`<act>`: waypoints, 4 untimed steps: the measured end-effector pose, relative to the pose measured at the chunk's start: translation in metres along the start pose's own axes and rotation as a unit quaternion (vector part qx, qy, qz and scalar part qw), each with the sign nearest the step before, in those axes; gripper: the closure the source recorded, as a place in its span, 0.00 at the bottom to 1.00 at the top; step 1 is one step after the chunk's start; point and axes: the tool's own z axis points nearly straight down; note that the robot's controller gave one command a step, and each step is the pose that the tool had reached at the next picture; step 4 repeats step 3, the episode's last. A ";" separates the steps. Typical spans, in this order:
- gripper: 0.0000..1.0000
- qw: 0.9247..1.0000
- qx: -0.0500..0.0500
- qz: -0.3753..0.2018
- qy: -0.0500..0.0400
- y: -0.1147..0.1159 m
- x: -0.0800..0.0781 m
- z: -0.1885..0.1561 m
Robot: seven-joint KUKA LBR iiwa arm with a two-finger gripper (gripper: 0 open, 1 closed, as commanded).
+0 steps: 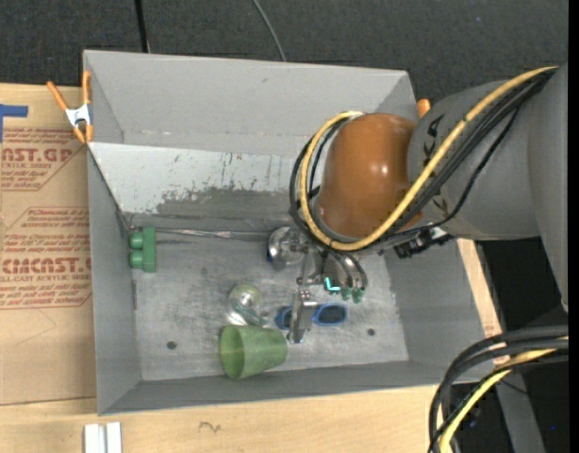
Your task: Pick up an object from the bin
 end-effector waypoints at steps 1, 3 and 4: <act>0.00 1.000 0.000 -0.002 -0.005 -0.059 0.006 0.086; 1.00 0.997 0.001 -0.072 -0.008 -0.055 0.011 -0.064; 1.00 0.997 0.001 -0.072 -0.008 -0.055 0.011 -0.064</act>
Offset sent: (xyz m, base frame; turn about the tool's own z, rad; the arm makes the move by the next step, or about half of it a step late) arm -0.0073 -0.0573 -0.0829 -0.0084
